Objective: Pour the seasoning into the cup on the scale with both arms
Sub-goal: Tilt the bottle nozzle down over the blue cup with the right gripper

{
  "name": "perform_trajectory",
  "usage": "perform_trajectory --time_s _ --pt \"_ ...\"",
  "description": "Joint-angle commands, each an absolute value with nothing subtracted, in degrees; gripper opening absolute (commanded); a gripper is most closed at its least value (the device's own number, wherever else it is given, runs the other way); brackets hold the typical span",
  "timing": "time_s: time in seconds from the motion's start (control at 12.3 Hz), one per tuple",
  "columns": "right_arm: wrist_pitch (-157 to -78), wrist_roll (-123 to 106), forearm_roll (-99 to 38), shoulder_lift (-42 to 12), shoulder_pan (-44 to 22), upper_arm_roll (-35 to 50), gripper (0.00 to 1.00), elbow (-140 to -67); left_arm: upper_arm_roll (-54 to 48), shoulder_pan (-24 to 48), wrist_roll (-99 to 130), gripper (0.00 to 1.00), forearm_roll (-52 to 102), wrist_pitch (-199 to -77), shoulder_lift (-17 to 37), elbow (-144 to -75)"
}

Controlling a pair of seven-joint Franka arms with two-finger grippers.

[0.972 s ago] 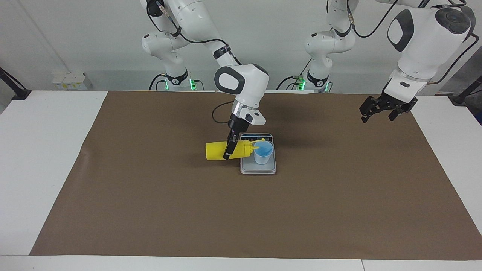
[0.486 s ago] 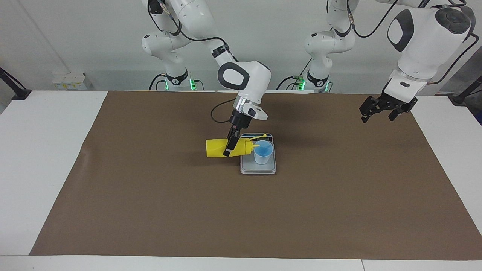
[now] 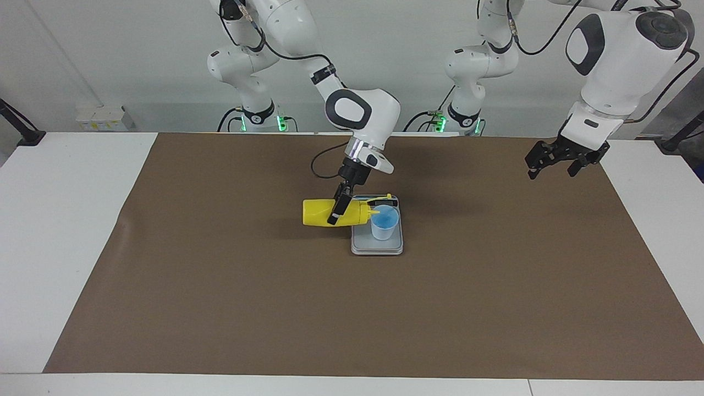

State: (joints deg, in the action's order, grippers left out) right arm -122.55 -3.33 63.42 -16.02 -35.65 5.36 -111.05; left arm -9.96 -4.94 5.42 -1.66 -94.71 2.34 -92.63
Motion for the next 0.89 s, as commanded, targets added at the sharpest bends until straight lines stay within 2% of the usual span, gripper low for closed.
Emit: perform_trajectory --time_s 0.0,0.41,0.81 --pt "-121.55 -0.80 66.70 -14.50 -35.51 5.54 0.19 -112.06 -9.93 -5.27 4.92 1.00 -2.20 -95.01 0.70 -94.57" --pt "-122.43 0.09 65.22 -14.15 -34.63 5.62 0.20 -111.18 -9.93 -5.27 4.92 1.00 -2.29 -95.01 0.70 -94.57" --pt "-128.05 -0.79 52.48 -11.96 -31.56 5.54 0.20 -110.48 -9.93 -5.27 4.92 1.00 -2.29 -95.01 0.70 -94.57"
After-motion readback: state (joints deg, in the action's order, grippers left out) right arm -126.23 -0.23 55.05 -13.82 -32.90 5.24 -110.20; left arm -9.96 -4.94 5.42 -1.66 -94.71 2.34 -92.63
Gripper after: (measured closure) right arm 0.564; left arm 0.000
